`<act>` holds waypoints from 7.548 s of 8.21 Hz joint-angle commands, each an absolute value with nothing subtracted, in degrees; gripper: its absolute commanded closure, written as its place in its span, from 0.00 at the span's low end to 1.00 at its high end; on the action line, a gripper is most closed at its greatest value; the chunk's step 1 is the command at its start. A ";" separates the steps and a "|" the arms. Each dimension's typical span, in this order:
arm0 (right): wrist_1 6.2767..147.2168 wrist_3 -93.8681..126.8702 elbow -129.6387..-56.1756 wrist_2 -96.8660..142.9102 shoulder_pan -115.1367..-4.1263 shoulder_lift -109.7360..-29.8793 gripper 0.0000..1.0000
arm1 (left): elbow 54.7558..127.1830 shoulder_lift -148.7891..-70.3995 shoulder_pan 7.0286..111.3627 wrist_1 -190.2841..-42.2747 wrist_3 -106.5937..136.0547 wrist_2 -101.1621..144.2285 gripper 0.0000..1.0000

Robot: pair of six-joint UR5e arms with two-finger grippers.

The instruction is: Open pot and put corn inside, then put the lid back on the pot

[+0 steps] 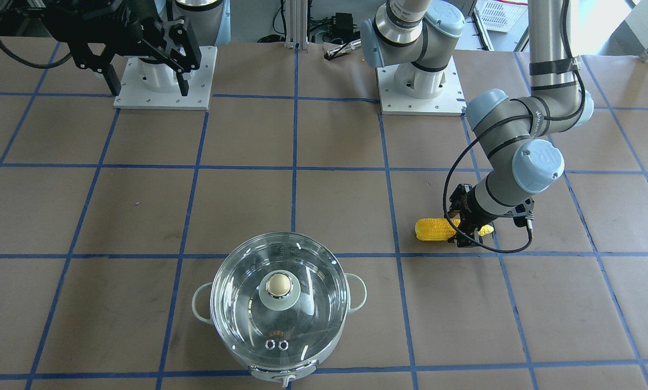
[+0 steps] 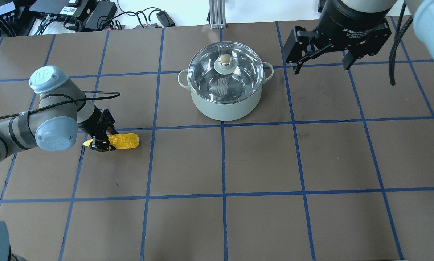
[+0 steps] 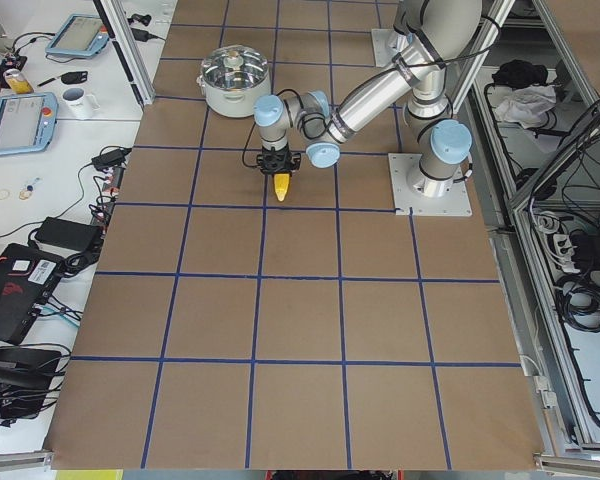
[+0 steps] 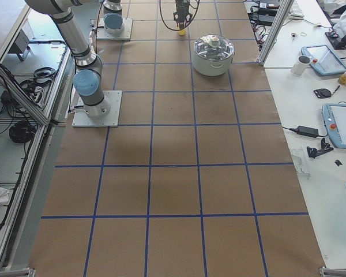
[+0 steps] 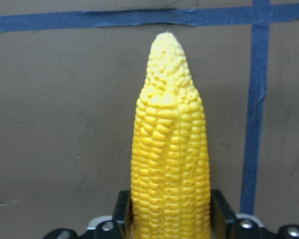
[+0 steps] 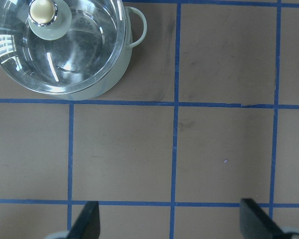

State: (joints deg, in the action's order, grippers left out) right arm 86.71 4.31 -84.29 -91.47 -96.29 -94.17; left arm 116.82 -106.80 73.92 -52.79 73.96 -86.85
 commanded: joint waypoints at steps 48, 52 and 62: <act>89.56 -2.90 -82.18 -90.44 -92.29 -91.41 0.60 | 71.22 -118.54 102.29 -64.69 96.67 -82.53 1.00; 89.74 -3.51 -82.35 -90.44 -92.29 -91.41 0.61 | 69.96 -122.61 105.29 -63.02 105.36 -82.80 1.00; 89.82 -3.52 -82.53 -90.35 -92.37 -91.49 0.61 | 70.05 -124.80 106.52 -62.75 109.69 -80.07 1.00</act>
State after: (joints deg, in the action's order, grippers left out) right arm 89.74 -3.51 -82.50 -90.38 -92.29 -91.47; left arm 70.07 -124.10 106.56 -62.81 109.67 -80.11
